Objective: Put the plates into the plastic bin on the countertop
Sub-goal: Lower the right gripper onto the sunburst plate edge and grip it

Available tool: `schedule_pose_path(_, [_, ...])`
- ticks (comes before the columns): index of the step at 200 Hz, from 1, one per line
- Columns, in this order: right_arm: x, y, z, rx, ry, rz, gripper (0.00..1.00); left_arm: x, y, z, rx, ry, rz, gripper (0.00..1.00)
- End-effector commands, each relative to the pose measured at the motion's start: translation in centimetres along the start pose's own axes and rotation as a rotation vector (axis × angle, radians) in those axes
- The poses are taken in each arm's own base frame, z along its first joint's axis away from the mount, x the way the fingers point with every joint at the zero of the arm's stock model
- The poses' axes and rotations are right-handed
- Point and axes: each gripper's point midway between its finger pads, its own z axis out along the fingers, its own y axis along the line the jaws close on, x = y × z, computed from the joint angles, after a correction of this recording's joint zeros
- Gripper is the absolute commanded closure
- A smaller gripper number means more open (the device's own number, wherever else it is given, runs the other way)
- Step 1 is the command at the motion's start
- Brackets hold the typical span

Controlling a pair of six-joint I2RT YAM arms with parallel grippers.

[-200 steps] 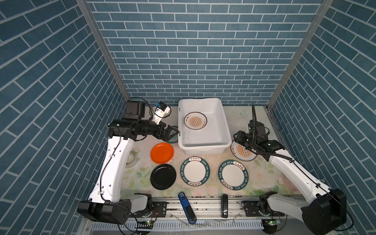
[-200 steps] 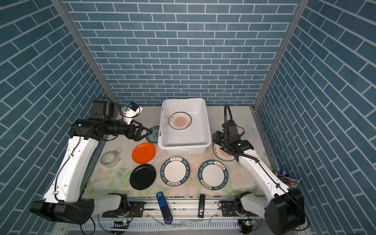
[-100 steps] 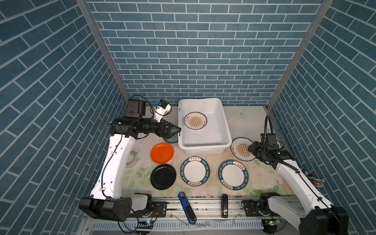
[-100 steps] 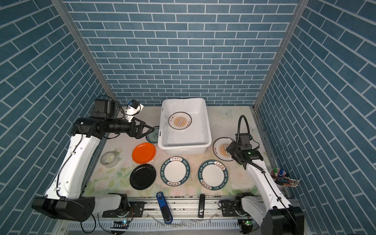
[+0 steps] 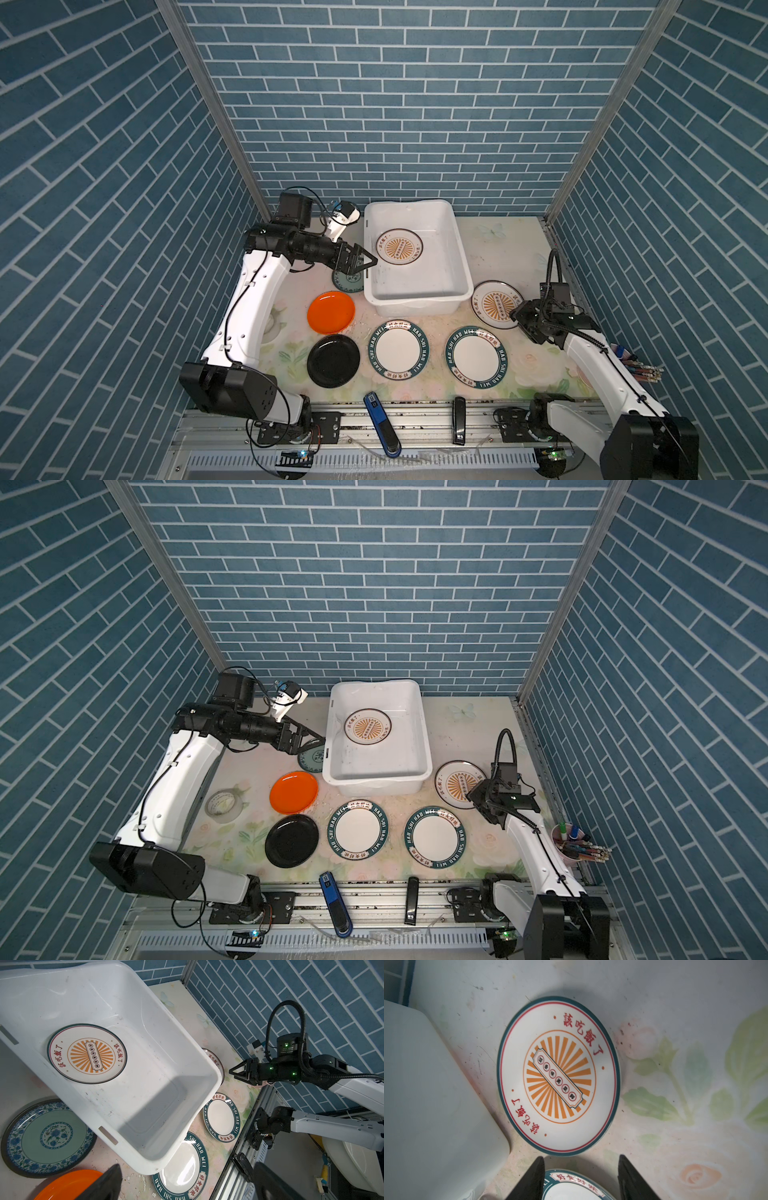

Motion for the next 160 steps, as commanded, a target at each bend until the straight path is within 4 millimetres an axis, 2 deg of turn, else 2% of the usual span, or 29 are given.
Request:
schedule_pose_path(1, [0.6,-0.8,0.7,-0.019,0.027,0.071,0.43,-1.3,-1.0,-0.3,0.026,-0.039,0.031,0.01])
schedule_pose_path(70, [0.8,-2.2,2.4,-0.064,0.034,0.149,0.45,-2.0,-1.4,-0.1,0.038,-0.074,0.022,0.0])
schedule_pose_path(137, [0.9,-2.0,3.8,-0.179,0.039,0.22,0.52,-1.6,-1.3,0.1,0.033,-0.067,0.015,0.01])
schedule_pose_path(160, [1.0,-2.2,4.4,-0.192,0.05,0.246,0.54,-1.4,-1.8,0.3,0.07,-0.063,0.014,0.0])
